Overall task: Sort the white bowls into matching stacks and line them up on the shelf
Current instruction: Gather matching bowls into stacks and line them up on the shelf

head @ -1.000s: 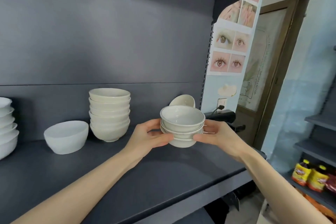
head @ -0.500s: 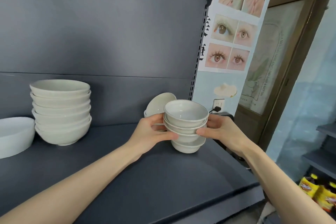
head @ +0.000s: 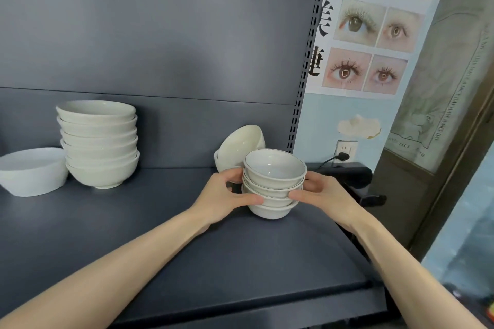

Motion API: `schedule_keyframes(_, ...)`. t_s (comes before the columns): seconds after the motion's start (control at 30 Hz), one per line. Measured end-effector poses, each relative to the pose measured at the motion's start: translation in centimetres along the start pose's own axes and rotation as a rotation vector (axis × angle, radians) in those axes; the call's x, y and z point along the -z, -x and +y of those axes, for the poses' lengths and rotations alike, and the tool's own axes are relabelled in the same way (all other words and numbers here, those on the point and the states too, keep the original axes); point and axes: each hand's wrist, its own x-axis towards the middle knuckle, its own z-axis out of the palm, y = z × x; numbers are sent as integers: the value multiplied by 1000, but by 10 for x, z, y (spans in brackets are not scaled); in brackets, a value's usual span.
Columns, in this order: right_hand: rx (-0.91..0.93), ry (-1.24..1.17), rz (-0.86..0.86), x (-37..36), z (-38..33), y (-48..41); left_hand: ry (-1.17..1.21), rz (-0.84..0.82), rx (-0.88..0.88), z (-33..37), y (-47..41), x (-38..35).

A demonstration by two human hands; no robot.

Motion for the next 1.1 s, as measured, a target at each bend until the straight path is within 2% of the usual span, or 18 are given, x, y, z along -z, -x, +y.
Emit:
schedule_keyframes(0.33,39,-64,-3,-12,5,0,115,-45,49,0,15,10)
schedule_keyframes(0.7,117,-40,-53,-119,-23,-37,116,2,143,-19,50,121)
schedule_keyframes(0.8,135,24,-40,-149,-31,-55,110,63,143,-27,54,148)
schedule_keyframes(0.97,104,96,-46,-171,-41,-67,34,270,113,-38,60,173)
schedule_keyframes(1.1,20,69,-113,-166,-45,-74,131,356,144,-44,63,175)
